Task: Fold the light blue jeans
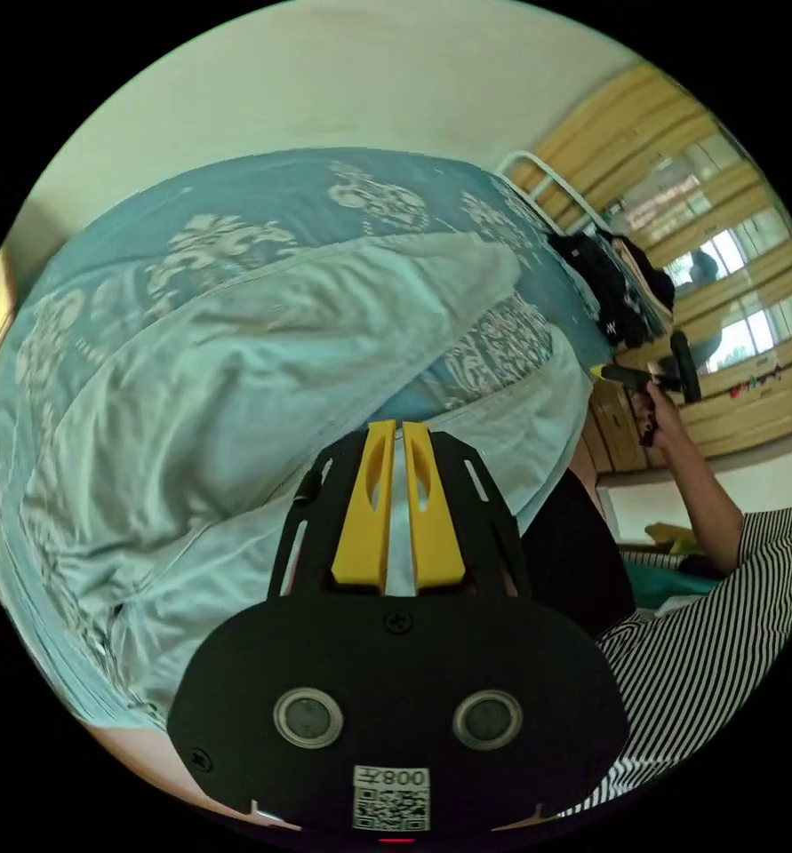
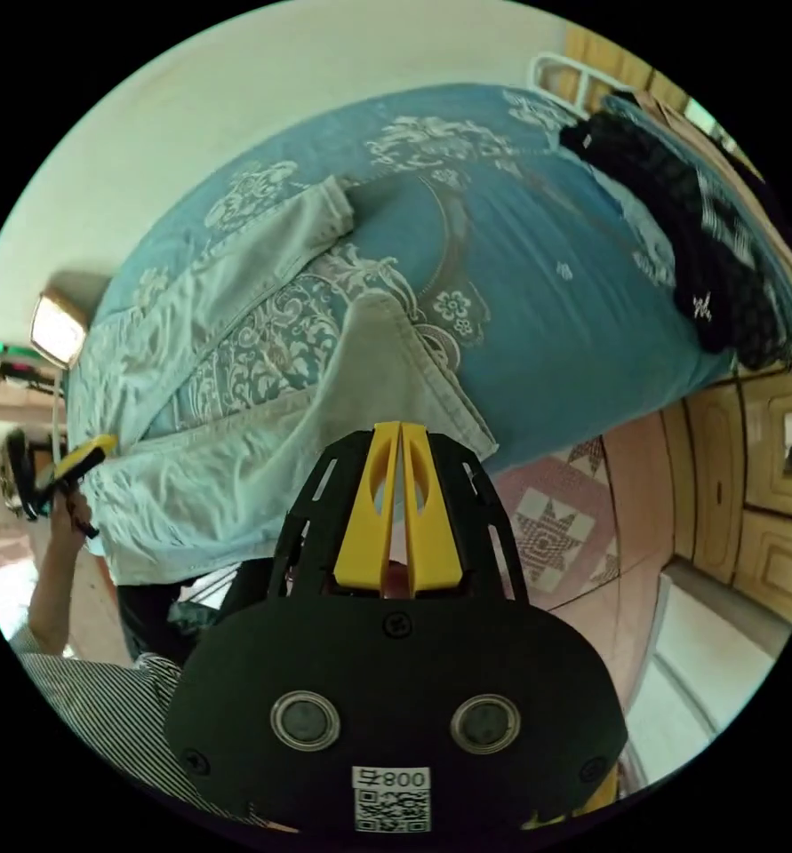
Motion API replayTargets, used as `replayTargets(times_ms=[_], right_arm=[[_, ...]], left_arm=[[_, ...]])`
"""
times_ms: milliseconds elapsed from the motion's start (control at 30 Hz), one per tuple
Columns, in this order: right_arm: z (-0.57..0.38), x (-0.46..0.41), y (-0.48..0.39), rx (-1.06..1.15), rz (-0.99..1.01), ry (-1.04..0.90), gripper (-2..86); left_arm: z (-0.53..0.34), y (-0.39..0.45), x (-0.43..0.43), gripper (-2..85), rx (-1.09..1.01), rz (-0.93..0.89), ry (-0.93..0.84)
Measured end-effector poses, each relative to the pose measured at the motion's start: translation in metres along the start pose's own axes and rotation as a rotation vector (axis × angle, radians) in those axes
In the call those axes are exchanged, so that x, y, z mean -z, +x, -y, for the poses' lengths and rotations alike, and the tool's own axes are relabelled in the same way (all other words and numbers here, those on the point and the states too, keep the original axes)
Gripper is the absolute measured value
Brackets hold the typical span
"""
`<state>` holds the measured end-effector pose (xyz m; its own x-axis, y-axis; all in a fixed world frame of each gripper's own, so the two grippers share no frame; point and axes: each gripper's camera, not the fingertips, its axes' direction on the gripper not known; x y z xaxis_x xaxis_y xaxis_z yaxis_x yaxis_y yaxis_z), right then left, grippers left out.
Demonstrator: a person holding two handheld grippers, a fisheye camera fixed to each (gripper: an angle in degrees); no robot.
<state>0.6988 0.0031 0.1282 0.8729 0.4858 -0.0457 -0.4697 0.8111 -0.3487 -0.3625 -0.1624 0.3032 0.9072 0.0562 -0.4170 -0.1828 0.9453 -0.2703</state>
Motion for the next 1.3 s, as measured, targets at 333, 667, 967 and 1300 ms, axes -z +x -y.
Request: replayTargets(times_ms=[333,667,967,1300], right_arm=[[0.137,-0.046,-0.259,0.522,0.068,-0.001,6.9],[0.214,-0.170,-0.513,1.072,-0.237,-0.226,7.4],[0.215,-0.205,-0.595,1.258,-0.356,-0.261,6.5],[0.223,-0.148,-0.629,1.171,-0.386,-0.118,0.0]], left_arm=[[-0.012,-0.214,0.073,9.1,0.394,0.199,0.047],[0.047,-0.311,0.053,12.5,0.349,0.258,-0.120],[0.065,-0.293,0.038,5.5,0.171,0.294,-0.172],[0.065,-0.221,0.134,1.8,0.106,0.404,0.137]])
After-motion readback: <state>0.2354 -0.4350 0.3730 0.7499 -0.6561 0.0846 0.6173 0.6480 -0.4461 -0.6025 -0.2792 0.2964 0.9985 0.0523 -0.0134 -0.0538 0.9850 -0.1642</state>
